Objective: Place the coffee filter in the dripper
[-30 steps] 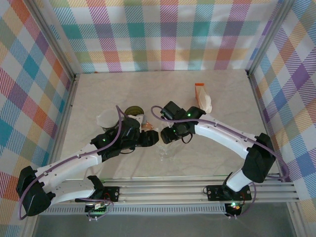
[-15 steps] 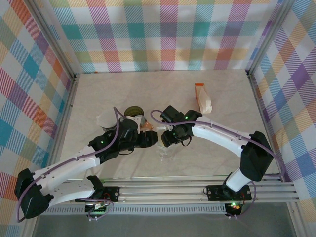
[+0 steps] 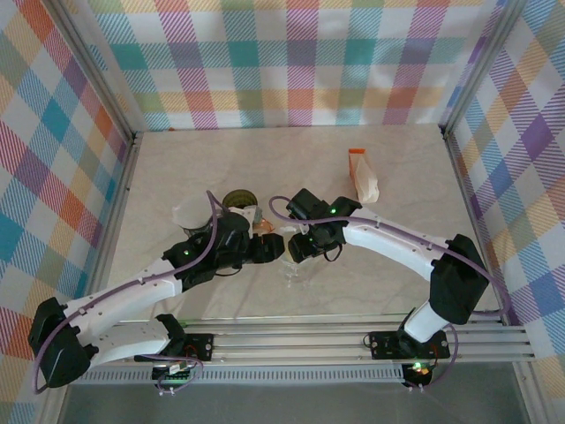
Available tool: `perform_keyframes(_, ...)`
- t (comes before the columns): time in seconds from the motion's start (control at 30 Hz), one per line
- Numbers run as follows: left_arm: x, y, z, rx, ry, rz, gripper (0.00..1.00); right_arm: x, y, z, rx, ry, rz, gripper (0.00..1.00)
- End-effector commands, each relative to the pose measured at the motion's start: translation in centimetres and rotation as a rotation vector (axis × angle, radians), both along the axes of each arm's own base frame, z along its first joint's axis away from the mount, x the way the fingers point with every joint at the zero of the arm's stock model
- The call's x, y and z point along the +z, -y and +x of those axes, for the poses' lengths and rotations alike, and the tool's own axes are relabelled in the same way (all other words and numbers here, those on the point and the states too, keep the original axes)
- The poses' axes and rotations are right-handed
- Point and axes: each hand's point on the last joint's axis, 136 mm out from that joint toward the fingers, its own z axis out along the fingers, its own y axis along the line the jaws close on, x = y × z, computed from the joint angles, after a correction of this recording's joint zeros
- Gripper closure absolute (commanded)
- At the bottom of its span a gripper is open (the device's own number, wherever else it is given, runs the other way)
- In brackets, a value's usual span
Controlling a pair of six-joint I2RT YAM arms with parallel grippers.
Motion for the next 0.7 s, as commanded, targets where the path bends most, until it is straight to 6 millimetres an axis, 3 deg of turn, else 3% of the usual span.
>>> perform_keyframes(0.0,-0.4,-0.3,0.6,0.029,0.003,0.005,0.45,-0.5,0.2,-0.2,-0.019,-0.018,0.001,0.39)
perform_keyframes(0.33,-1.1,-0.5,0.2,0.027,-0.019,0.011,0.49,-1.2,0.2,-0.3,-0.029,-0.023,-0.001,0.39)
perform_keyframes(0.67,-1.7,-0.3,-0.1,0.016,-0.039,0.012,0.52,0.4,0.0,0.2,-0.037,0.018,0.030,0.38)
